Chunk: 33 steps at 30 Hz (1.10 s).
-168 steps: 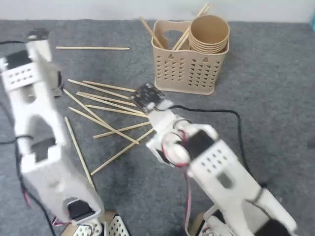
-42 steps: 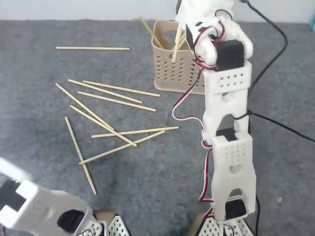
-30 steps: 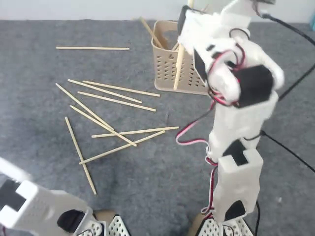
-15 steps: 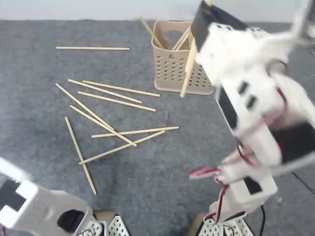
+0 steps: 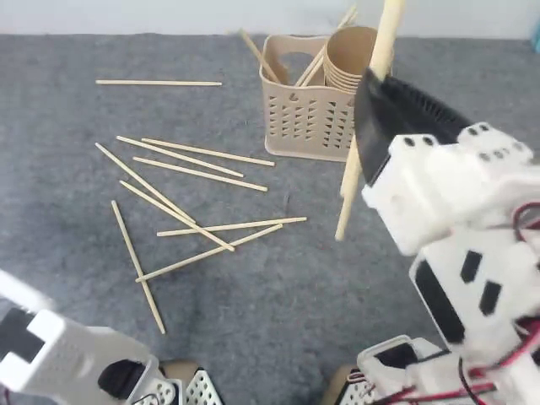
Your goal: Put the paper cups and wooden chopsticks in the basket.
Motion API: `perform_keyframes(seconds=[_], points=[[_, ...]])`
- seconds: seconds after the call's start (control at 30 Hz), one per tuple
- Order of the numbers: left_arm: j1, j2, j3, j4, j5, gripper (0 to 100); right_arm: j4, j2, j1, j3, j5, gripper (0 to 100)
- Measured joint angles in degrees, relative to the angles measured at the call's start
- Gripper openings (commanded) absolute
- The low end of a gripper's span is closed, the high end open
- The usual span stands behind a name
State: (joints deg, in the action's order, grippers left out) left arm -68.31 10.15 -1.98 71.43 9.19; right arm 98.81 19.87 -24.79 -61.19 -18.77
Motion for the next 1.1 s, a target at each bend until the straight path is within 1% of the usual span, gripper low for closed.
perform_keyframes(seconds=[0.1,0.3,0.43,0.53,0.6,0.8,0.9,1.0,1.1], points=[[0.00,0.00,0.00,0.00,0.00,18,-4.31,-1.23,0.09,9.41,0.00,0.6],[0.00,0.00,0.00,0.00,0.00,18,-16.79,-1.14,0.26,25.23,0.00,0.6],[0.00,0.00,0.00,0.00,0.00,18,-28.57,-1.14,0.35,36.40,0.00,0.6],[0.00,0.00,0.00,-0.53,0.00,18,-41.32,-1.14,2.20,46.59,0.00,0.6],[0.00,0.00,0.00,-1.58,0.00,18,-51.16,-1.14,3.16,53.80,1.41,0.6],[0.00,0.00,0.00,-2.11,0.18,18,-85.71,-1.23,3.78,75.16,6.77,0.6],[0.00,0.00,0.00,-2.11,0.18,18,-101.36,-1.23,3.78,81.93,8.53,0.6],[0.00,0.00,0.00,-2.11,0.18,18,-111.38,-1.76,3.87,83.08,8.88,0.6],[0.00,0.00,0.00,-2.11,0.18,18,-117.54,-5.27,4.04,83.08,9.05,0.6]])
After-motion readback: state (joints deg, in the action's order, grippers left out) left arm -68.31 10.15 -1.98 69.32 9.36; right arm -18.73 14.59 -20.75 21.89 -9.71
